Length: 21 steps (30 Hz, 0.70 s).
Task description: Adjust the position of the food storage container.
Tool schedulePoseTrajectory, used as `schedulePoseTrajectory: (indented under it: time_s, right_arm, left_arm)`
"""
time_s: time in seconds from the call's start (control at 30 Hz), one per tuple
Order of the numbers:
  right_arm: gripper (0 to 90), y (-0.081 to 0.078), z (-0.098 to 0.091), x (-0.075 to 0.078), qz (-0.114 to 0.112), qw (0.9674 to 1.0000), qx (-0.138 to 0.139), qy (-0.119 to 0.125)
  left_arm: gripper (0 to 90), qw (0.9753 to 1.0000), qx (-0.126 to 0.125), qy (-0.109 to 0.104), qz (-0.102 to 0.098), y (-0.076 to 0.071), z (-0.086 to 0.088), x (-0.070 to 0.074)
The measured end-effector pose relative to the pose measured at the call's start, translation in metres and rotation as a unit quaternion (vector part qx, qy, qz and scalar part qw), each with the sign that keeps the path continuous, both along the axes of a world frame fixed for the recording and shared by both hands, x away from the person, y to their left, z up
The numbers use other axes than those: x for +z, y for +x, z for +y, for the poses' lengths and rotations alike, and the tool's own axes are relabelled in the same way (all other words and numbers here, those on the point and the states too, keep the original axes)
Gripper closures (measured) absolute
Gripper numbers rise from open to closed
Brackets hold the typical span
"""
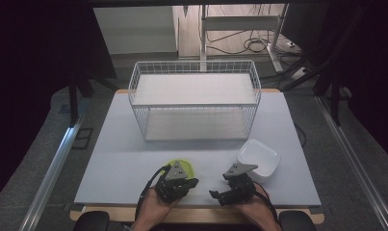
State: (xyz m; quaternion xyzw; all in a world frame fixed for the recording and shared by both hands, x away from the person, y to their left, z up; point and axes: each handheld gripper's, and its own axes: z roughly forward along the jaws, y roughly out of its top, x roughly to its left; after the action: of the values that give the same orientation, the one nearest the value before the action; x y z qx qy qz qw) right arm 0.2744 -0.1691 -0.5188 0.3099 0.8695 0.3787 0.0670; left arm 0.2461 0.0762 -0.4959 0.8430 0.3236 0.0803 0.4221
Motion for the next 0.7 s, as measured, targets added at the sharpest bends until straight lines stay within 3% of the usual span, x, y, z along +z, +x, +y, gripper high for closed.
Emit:
schedulePoseTrajectory:
  time_s: [0.07, 0.37, 0.7]
  right_arm:
    - [18.6, 0.0, 0.0, 0.0, 0.0, 1.0, 0.0, -0.001]
    - [18.9, 0.001, 0.0, -0.002, 0.003, 1.0, -0.001, -0.009]
    - [19.0, 0.0, 0.001, -0.002, 0.007, 0.9999, 0.002, -0.01]
  left_arm:
    - [90.0, 0.9999, 0.008, 0.009, 0.0, 0.001, 0.001, -0.001]
    - [90.0, 0.999, 0.045, 0.006, 0.006, 0.01, 0.019, -0.003]
    - [90.0, 0.9962, 0.086, 0.0, 0.017, 0.018, 0.043, -0.005]
